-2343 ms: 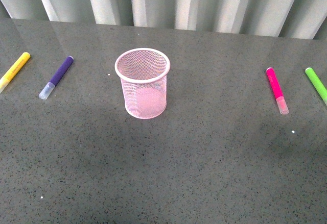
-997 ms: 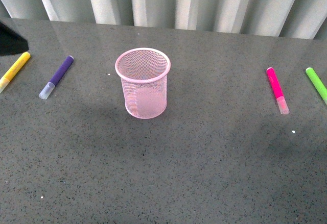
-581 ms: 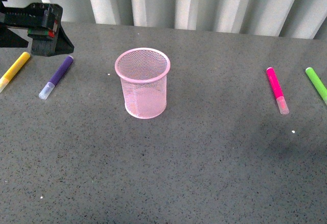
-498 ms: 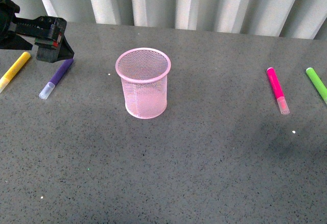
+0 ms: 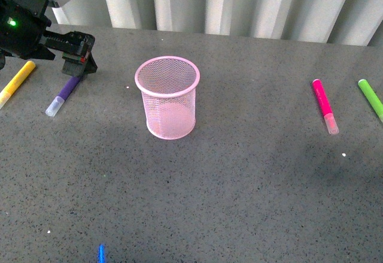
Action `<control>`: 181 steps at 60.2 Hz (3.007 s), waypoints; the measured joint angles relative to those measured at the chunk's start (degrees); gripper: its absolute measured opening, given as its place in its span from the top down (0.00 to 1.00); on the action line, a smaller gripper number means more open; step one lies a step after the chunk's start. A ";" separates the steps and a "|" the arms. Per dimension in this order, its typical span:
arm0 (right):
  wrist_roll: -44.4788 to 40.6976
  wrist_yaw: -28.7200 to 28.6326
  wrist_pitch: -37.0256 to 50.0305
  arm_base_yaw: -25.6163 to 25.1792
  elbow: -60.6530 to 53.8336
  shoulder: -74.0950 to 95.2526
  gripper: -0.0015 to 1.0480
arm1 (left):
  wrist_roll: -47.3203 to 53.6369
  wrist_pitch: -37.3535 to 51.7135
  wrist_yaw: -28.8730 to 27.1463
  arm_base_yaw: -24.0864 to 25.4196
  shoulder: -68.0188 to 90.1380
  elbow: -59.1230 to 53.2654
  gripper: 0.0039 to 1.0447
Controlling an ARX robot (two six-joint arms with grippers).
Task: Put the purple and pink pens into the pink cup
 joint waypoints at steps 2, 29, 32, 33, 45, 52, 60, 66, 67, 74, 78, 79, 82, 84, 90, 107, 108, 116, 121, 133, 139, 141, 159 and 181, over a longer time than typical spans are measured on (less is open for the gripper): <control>-0.02 0.00 0.00 0.00 0.00 0.00 0.07 | 0.09 -0.04 -0.09 0.00 0.70 0.57 0.06; 0.00 0.02 0.00 0.00 0.00 0.00 0.07 | 0.72 -1.62 -1.81 -0.26 6.51 5.35 0.06; 0.00 0.02 0.00 0.00 0.00 0.00 0.07 | 0.83 -1.64 -1.81 -0.28 6.95 5.84 0.06; 0.00 0.02 0.00 0.00 0.00 0.00 0.07 | 0.83 -1.70 -1.81 -0.28 7.04 5.97 0.06; 0.00 0.02 0.00 0.00 0.00 0.00 0.07 | 1.11 -3.08 -2.73 -0.39 8.79 8.57 0.06; 0.00 0.02 0.00 0.00 0.00 0.00 0.07 | 1.11 -3.93 -3.58 -0.48 9.81 9.97 0.06; 0.00 0.02 0.00 0.00 0.00 0.00 0.07 | 1.11 -4.70 -4.52 -0.50 11.39 11.21 0.06; -0.02 0.02 0.00 0.00 0.00 0.00 0.07 | 1.11 -4.98 -4.83 -0.50 12.26 12.20 0.06; 0.00 0.02 0.00 0.00 0.00 0.00 0.07 | 1.09 -4.98 -4.81 -0.50 12.37 12.33 0.06; 0.00 0.00 0.00 0.00 0.00 0.00 0.07 | 0.85 -5.25 -4.09 -0.50 13.09 13.25 0.06; 0.00 0.02 0.00 0.00 0.00 0.00 0.07 | 0.48 -5.66 -3.93 -0.50 13.33 13.73 0.06; 0.00 0.02 0.00 0.00 0.00 0.00 0.07 | 0.48 -5.68 -3.89 -0.50 13.33 13.75 0.06; 0.00 0.02 0.00 0.00 0.00 0.00 0.07 | 0.48 -6.10 -4.13 -0.50 13.35 13.81 0.06; 0.00 0.02 0.00 0.00 0.00 0.00 0.07 | 0.52 -6.10 -4.31 -0.52 13.35 13.84 0.07; 0.00 0.02 0.00 0.00 0.00 0.00 0.07 | 0.72 -6.75 -4.35 -0.79 13.35 13.84 0.22; 0.00 0.02 0.00 0.00 0.00 0.00 0.07 | 1.90 -10.27 -4.87 -1.53 12.46 13.09 0.61; 0.00 0.02 0.00 0.00 0.00 0.00 0.07 | 2.23 -10.62 -4.59 -1.53 12.20 12.83 0.65; 0.00 0.00 0.00 0.00 0.00 0.00 0.07 | 3.28 -11.13 -4.11 -1.33 10.14 10.03 0.88; 0.00 0.02 0.00 0.00 0.00 0.00 0.07 | 3.04 -10.05 -3.26 -1.16 9.14 8.35 0.88; 0.00 0.02 0.00 0.00 0.00 0.00 0.07 | 2.05 -7.28 -2.51 -1.11 7.10 4.55 0.88; 0.00 0.02 0.00 0.00 0.00 0.00 0.07 | 0.87 -5.81 -1.53 -1.07 6.16 3.21 0.88; 0.00 0.02 0.00 0.00 0.00 0.00 0.07 | 0.22 -4.90 -1.20 -1.07 5.77 2.67 0.88; 0.00 0.02 0.00 0.00 0.00 0.00 0.07 | -11.89 12.59 0.42 -0.66 -2.56 -3.48 0.89; 0.00 0.02 0.00 0.00 0.00 0.00 0.07 | -37.57 53.09 -3.48 -5.35 -15.52 -21.14 0.89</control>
